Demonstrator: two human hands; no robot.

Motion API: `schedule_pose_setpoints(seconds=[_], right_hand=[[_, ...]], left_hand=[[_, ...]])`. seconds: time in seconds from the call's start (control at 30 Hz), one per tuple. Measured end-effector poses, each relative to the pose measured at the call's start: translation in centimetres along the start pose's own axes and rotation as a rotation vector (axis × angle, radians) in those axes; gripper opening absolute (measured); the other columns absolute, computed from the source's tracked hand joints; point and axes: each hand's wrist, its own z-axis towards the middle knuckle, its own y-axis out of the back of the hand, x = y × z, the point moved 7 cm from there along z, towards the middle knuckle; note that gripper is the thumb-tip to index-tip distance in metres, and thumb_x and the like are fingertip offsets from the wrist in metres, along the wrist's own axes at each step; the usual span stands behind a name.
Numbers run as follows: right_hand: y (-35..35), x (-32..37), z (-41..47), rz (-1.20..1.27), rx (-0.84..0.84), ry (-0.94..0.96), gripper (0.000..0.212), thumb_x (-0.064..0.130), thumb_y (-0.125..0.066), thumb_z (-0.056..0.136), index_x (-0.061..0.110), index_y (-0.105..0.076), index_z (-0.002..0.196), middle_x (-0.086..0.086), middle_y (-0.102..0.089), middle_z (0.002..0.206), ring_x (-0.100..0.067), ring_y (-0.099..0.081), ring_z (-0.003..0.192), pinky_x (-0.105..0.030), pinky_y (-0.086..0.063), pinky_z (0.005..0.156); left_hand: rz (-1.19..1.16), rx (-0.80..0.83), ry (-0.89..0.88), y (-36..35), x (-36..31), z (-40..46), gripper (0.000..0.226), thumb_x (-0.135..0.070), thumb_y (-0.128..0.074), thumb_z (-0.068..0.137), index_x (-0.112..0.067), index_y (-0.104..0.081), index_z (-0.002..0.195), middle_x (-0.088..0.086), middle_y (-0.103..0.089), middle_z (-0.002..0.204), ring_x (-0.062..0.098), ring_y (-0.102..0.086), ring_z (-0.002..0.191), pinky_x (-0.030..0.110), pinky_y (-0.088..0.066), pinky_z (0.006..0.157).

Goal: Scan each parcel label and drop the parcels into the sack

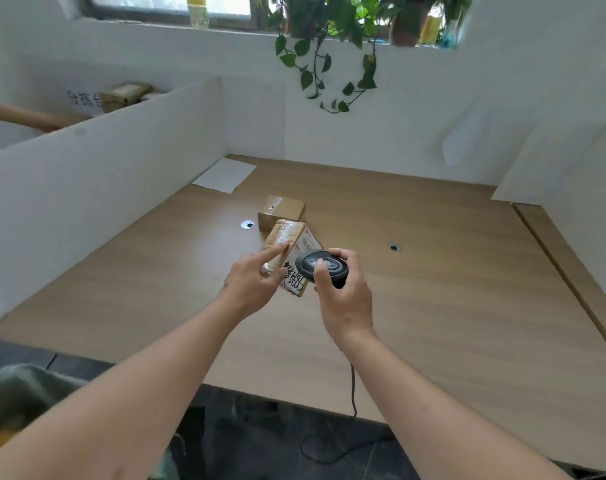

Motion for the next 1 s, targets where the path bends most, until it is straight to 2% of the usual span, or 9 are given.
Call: schedule_pose_setpoints(seconds=[0.17, 0.3, 0.43, 0.5, 0.57, 0.6, 0.73, 0.9, 1.0], right_hand=[[-3.0, 0.0, -4.4, 0.025, 0.201, 0.035, 0.020, 0.042, -0.066, 0.101, 0.039, -0.059, 0.120, 0.023, -0.069, 0.099, -0.007, -0.071, 0.092, -0.048, -0.062, 0.086], [-6.3, -0.3, -9.1, 0.059, 0.364, 0.041, 0.020, 0.045, -0.065, 0.100, 0.044, -0.056, 0.118, 0.025, -0.068, 0.100, -0.008, -0.072, 0.094, -0.050, -0.064, 0.086], [-9.9, 0.3, -14.1, 0.054, 0.506, 0.063, 0.023, 0.046, -0.067, 0.100, 0.047, -0.055, 0.118, 0.029, -0.066, 0.101, -0.007, -0.071, 0.096, -0.049, -0.064, 0.088], [-11.9, 0.7, -16.6, 0.050, 0.574, 0.067, 0.023, 0.044, -0.068, 0.101, 0.045, -0.055, 0.120, 0.028, -0.066, 0.102, -0.005, -0.071, 0.095, -0.046, -0.064, 0.090], [-13.6, 1.3, -19.0, 0.035, 0.634, 0.093, 0.023, 0.043, -0.067, 0.102, 0.042, -0.056, 0.122, 0.026, -0.067, 0.103, -0.002, -0.070, 0.094, -0.041, -0.063, 0.089], [-14.4, 1.6, -20.2, 0.031, 0.660, 0.104, 0.023, 0.043, -0.067, 0.102, 0.041, -0.057, 0.123, 0.025, -0.068, 0.104, -0.001, -0.069, 0.094, -0.038, -0.063, 0.087], [-18.1, 2.7, -24.6, 0.007, 0.735, 0.118, 0.023, 0.042, -0.067, 0.103, 0.038, -0.057, 0.124, 0.020, -0.069, 0.106, 0.000, -0.069, 0.092, -0.030, -0.059, 0.082], [-23.1, 3.4, -30.4, -0.010, 0.778, 0.081, 0.021, 0.044, -0.066, 0.103, 0.043, -0.056, 0.122, 0.022, -0.068, 0.103, 0.000, -0.069, 0.090, -0.031, -0.060, 0.082], [-26.3, 4.0, -34.0, -0.026, 0.790, 0.073, 0.022, 0.048, -0.065, 0.102, 0.046, -0.055, 0.121, 0.022, -0.069, 0.105, -0.004, -0.069, 0.095, -0.034, -0.059, 0.085]], left_hand=[[0.076, -0.125, 0.106, 3.6, 4.3, -6.5, 0.057, -0.066, -0.059, 0.081, -0.072, -0.048, 0.136, -0.002, -0.067, 0.120, 0.022, -0.067, 0.093, 0.046, -0.060, 0.087], [0.127, -0.179, 0.225, 6.9, 7.6, -13.5, 0.058, -0.069, -0.059, 0.083, -0.073, -0.045, 0.139, -0.001, -0.062, 0.127, 0.018, -0.067, 0.098, 0.045, -0.060, 0.089], [0.150, -0.306, 0.355, 10.7, 9.9, -21.6, 0.051, -0.045, -0.068, 0.097, -0.056, -0.053, 0.145, -0.001, -0.056, 0.115, 0.010, -0.057, 0.086, 0.030, -0.051, 0.079], [0.157, -0.355, 0.393, 12.5, 11.3, -25.1, 0.049, -0.043, -0.069, 0.098, -0.056, -0.055, 0.143, -0.002, -0.054, 0.099, 0.006, -0.051, 0.072, 0.024, -0.049, 0.069], [0.173, -0.379, 0.425, 14.2, 13.0, -28.1, 0.048, -0.040, -0.068, 0.099, -0.053, -0.056, 0.144, -0.006, -0.044, 0.085, 0.005, -0.045, 0.061, 0.015, -0.038, 0.058], [0.176, -0.395, 0.444, 15.0, 13.8, -29.5, 0.048, -0.039, -0.067, 0.099, -0.051, -0.056, 0.144, -0.006, -0.042, 0.084, 0.005, -0.043, 0.060, 0.016, -0.036, 0.059], [0.198, -0.440, 0.493, 18.7, 17.5, -34.2, 0.049, -0.040, -0.068, 0.097, -0.052, -0.057, 0.143, 0.015, -0.059, 0.094, 0.008, -0.045, 0.073, 0.038, -0.048, 0.082], [0.184, -0.448, 0.533, 23.3, 22.6, -38.8, 0.050, -0.041, -0.070, 0.096, -0.053, -0.057, 0.143, 0.006, -0.061, 0.129, 0.019, -0.056, 0.111, 0.037, -0.043, 0.103], [0.175, -0.446, 0.549, 26.1, 25.9, -41.8, 0.051, -0.042, -0.071, 0.094, -0.051, -0.058, 0.143, 0.003, -0.061, 0.138, 0.024, -0.055, 0.128, 0.041, -0.042, 0.111]])
